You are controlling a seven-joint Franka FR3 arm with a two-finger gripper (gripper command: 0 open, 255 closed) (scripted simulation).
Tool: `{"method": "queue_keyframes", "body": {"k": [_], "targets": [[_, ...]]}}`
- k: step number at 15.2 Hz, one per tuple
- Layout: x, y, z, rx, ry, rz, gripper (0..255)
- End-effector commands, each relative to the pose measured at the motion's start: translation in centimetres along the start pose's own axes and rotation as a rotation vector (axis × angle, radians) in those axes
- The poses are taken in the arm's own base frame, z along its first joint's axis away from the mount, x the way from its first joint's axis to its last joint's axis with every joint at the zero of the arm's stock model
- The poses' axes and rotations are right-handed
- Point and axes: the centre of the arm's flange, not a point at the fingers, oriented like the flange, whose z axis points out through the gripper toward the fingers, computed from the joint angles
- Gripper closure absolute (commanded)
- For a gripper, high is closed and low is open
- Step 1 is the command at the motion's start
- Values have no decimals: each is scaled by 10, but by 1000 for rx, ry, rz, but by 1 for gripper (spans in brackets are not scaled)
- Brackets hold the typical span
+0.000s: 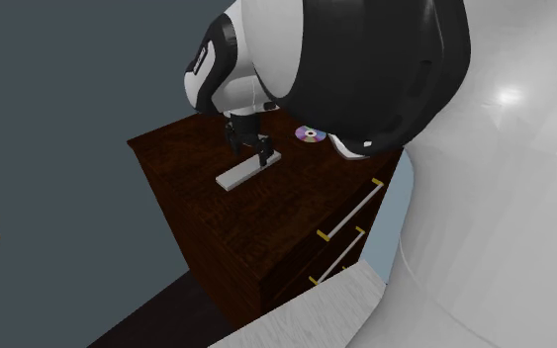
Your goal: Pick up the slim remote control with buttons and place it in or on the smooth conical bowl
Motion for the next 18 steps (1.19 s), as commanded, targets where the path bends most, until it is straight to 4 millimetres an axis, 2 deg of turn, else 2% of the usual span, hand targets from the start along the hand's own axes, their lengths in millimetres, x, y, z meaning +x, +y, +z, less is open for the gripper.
{"method": "queue_keyframes", "body": {"k": [1, 3, 10, 11, 18], "targets": [[0, 1, 13, 0, 0, 1, 0], [0, 1, 21, 0, 0, 1, 0], [0, 1, 21, 0, 0, 1, 0], [0, 1, 21, 0, 0, 1, 255], [0, 1, 21, 0, 0, 1, 255]]}}
